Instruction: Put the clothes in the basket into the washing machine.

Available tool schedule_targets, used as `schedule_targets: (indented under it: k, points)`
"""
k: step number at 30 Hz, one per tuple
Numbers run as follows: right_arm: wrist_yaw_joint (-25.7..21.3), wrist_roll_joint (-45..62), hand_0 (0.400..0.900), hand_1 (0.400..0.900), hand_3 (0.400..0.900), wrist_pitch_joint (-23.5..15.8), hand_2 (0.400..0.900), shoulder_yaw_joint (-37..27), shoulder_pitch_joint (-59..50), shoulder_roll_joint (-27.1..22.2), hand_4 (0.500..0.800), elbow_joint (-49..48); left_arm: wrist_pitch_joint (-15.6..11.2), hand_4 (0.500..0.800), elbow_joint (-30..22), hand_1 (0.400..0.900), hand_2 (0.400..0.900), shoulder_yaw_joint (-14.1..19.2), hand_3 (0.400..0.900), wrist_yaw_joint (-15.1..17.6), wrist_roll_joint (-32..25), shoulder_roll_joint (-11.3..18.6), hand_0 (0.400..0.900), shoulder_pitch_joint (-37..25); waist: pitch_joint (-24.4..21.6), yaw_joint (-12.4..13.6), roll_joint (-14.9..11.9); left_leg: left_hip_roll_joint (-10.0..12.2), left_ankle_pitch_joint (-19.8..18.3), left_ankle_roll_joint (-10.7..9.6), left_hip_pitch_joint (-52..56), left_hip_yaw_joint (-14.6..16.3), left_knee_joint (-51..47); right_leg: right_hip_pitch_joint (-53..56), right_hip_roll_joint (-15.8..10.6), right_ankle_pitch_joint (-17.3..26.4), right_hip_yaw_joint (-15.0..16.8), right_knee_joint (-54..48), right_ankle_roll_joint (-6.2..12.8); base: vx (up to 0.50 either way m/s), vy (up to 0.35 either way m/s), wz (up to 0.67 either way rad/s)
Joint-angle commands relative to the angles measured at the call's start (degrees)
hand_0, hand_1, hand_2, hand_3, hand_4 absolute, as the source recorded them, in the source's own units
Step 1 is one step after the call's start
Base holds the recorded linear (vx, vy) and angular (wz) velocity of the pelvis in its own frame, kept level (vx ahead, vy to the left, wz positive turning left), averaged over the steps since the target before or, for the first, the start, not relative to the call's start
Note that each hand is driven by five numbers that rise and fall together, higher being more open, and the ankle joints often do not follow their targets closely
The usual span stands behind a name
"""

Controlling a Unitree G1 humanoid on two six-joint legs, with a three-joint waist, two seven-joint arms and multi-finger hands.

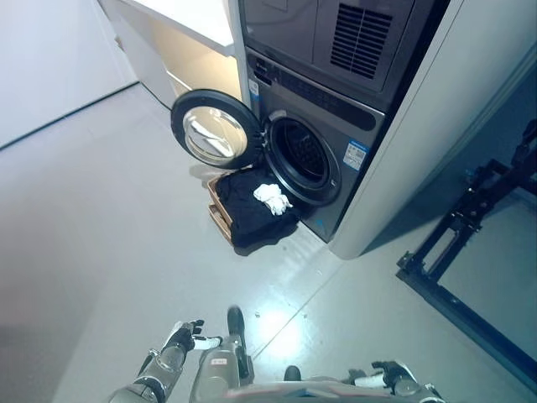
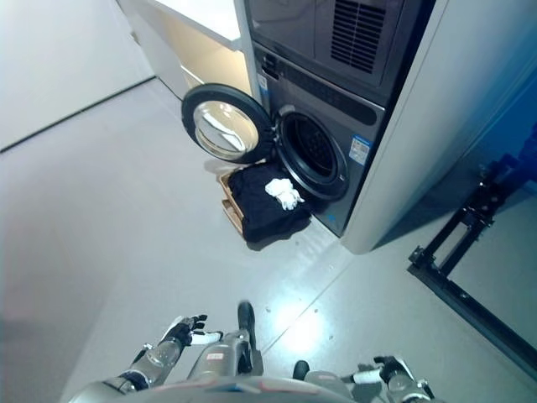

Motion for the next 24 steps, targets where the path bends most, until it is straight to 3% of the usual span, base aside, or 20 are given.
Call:
schedule_targets:
  k: [1,2,4,5,6,7,9,12,13,15,16,17,18,20,21,22,24]
  points:
    - [-1.46,0.47,0.900,0.900,0.900,-0.47,0.900,0.47,2.97,-2.15,0.800,-1.14,1.35,0.800,3.01,0.900,0.900,-1.43,0.900,0.82,2.69,0.46,0.900,4.16,-3.71,0.23,-0.51,5.28,3.88,0.62,-6.45,4.95,1.75,12.96,-6.93,-3.51,-0.45,1.57,9.80,0.76,0.313,-0.64]
    - [-1.16,0.07,0.900,0.900,0.900,-0.35,0.900,0.33,3.79,-1.86,0.800,-1.12,1.33,0.800,3.20,0.900,0.900,-1.09,0.900,0.91,2.80,0.70,0.900,4.62,-4.34,0.98,-1.15,4.33,5.64,0.91,-6.76,3.02,3.22,14.13,-8.67,-2.51,-0.10,2.89,10.46,0.85,0.350,-0.64]
    - [-0.85,-0.43,0.900,0.900,0.900,-0.06,0.900,0.26,3.63,-0.97,0.800,-0.37,1.57,0.800,3.90,0.900,0.900,-0.93,0.900,0.72,2.89,1.72,0.900,4.13,-5.90,1.76,-2.69,1.96,7.73,1.77,-5.57,1.68,4.79,12.44,-11.50,5.58,1.47,9.68,11.73,0.51,0.233,-0.36]
    - [-0.85,-0.43,0.900,0.900,0.900,-0.06,0.900,0.24,3.63,-0.99,0.800,-0.37,1.57,0.800,3.90,0.900,0.900,-0.95,0.900,0.72,2.89,1.71,0.900,4.12,-6.00,1.97,-2.52,2.24,7.72,1.75,-5.70,1.74,4.85,12.25,-11.32,5.77,1.70,9.59,11.70,0.25,0.159,-0.10]
    - [-0.78,-0.58,0.900,0.900,0.900,-0.20,0.900,0.26,4.00,-0.62,0.800,-0.61,1.49,0.800,3.82,0.900,0.900,-1.16,0.900,0.63,2.94,2.05,0.900,4.02,-6.13,1.86,-2.97,1.36,7.36,2.41,-4.66,1.88,5.21,9.92,-12.35,10.19,2.01,13.04,11.78,0.41,0.287,0.11]
    - [-0.61,-1.23,0.900,0.900,0.900,-0.35,0.900,0.33,4.34,-0.25,0.800,-1.01,1.27,0.800,3.71,0.900,0.900,-1.84,0.900,0.61,3.32,2.51,0.900,3.72,-6.67,1.48,-4.26,-1.58,5.37,4.11,-2.95,2.12,6.03,7.50,-13.97,22.17,3.36,18.74,12.03,0.49,0.367,0.18]
    - [-1.00,-1.38,0.900,0.900,0.900,-0.29,0.900,0.49,3.71,-0.43,0.800,-2.22,1.44,0.800,2.89,0.900,0.900,-2.05,0.900,0.98,2.97,3.92,0.900,2.68,-5.51,1.07,-4.09,-3.02,3.06,6.14,-0.74,1.21,6.68,3.10,-13.89,28.02,4.20,27.49,11.01,0.37,0.305,0.20]
    - [-1.22,-1.38,0.900,0.900,0.900,-0.43,0.900,1.00,2.99,-0.11,0.800,-3.27,1.47,0.800,2.26,0.900,0.900,-2.06,0.900,1.43,3.24,4.77,0.900,1.58,-4.44,0.72,-3.76,-3.95,0.78,7.28,1.14,0.40,7.06,-0.55,-13.38,27.14,3.36,31.04,10.78,0.34,0.217,0.34]
    - [-1.67,-2.09,0.900,0.900,0.900,-0.56,0.900,1.89,2.31,0.08,0.800,-3.70,1.39,0.800,1.93,0.900,0.900,-2.24,0.900,1.76,3.30,5.60,0.900,0.17,-3.30,-0.13,-3.83,-4.88,-1.61,7.77,4.41,-1.18,6.60,-5.70,-14.93,22.14,0.25,29.97,10.26,0.40,0.091,0.55]
    - [-1.79,-3.23,0.900,0.900,0.900,-0.69,0.900,3.02,1.80,0.12,0.800,-4.28,1.24,0.800,1.49,0.900,0.900,-2.44,0.900,2.29,3.39,5.93,0.900,-0.62,-2.18,-1.01,-3.38,-5.29,-2.81,7.47,6.81,-3.82,6.48,-8.64,-15.82,17.63,-1.63,26.64,9.43,0.43,0.038,0.82]
    - [-1.83,-4.04,0.900,0.900,0.900,-0.89,0.900,3.93,1.15,0.28,0.800,-4.62,1.07,0.800,1.53,0.900,0.900,-2.72,0.900,2.59,3.61,6.16,0.900,-1.41,-1.62,-1.52,-3.18,-5.35,-3.84,7.20,8.04,-5.54,6.37,-10.82,-15.67,14.31,-2.07,23.89,9.01,0.23,-0.016,0.62]
    - [-1.83,-4.04,0.900,0.900,0.900,-0.89,0.900,3.93,1.12,0.27,0.800,-4.60,1.07,0.800,1.55,0.900,0.900,-2.70,0.900,2.59,3.61,6.15,0.900,-1.44,-1.68,-1.63,-3.07,-5.25,-3.79,7.16,7.90,-5.67,6.39,-10.81,-15.56,14.43,-2.24,23.72,8.95,0.36,-0.088,1.18]
    - [-2.10,-4.62,0.900,0.900,0.900,-1.34,0.900,5.00,-1.02,-0.04,0.800,-5.60,0.68,0.800,1.54,0.900,0.900,-3.88,0.900,2.81,4.28,6.08,0.900,-2.59,-0.57,-2.89,-3.96,-6.76,-5.50,6.53,9.98,-8.59,6.42,-12.79,-14.00,12.46,-0.03,15.33,9.35,0.35,-0.113,1.17]
    - [-2.51,-6.07,0.900,0.900,0.900,-1.65,0.900,6.87,-3.26,-0.32,0.800,-6.66,0.35,0.800,1.61,0.900,0.900,-5.19,0.900,3.27,4.77,6.02,0.900,-4.29,0.61,-3.19,-5.58,-8.15,-6.92,5.76,10.79,-10.30,6.41,-15.38,-12.88,14.36,0.14,5.54,10.27,0.33,-0.129,1.08]
    - [-2.51,-6.08,0.900,0.900,0.900,-1.65,0.900,6.87,-3.31,-0.30,0.800,-6.63,0.34,0.800,1.64,0.900,0.900,-5.17,0.900,3.27,4.76,6.01,0.900,-4.33,0.92,-3.49,-5.45,-8.08,-7.14,5.72,11.09,-10.65,6.53,-14.68,-12.83,14.36,-0.29,5.17,10.27,0.21,-0.143,0.89]
    - [-2.64,-6.82,0.900,0.900,0.900,-2.16,0.900,8.99,-5.96,0.02,0.800,-8.96,-0.14,0.800,1.38,0.900,0.900,-5.64,0.900,4.06,4.08,5.70,0.900,-5.82,2.50,-3.29,-6.61,-9.01,-8.03,5.30,11.27,-11.82,6.98,-17.47,-13.29,17.76,-1.91,1.74,10.95,0.22,-0.144,1.00]
    - [-2.61,-6.78,0.900,0.900,0.900,-2.40,0.900,9.48,-6.59,0.08,0.800,-9.85,-0.20,0.800,1.28,0.900,0.900,-5.76,0.900,4.07,4.01,5.63,0.900,-6.23,3.05,-3.59,-6.78,-9.43,-8.70,5.10,11.31,-13.15,7.65,-17.49,-13.13,18.08,-1.53,1.62,10.96,0.23,-0.166,1.25]
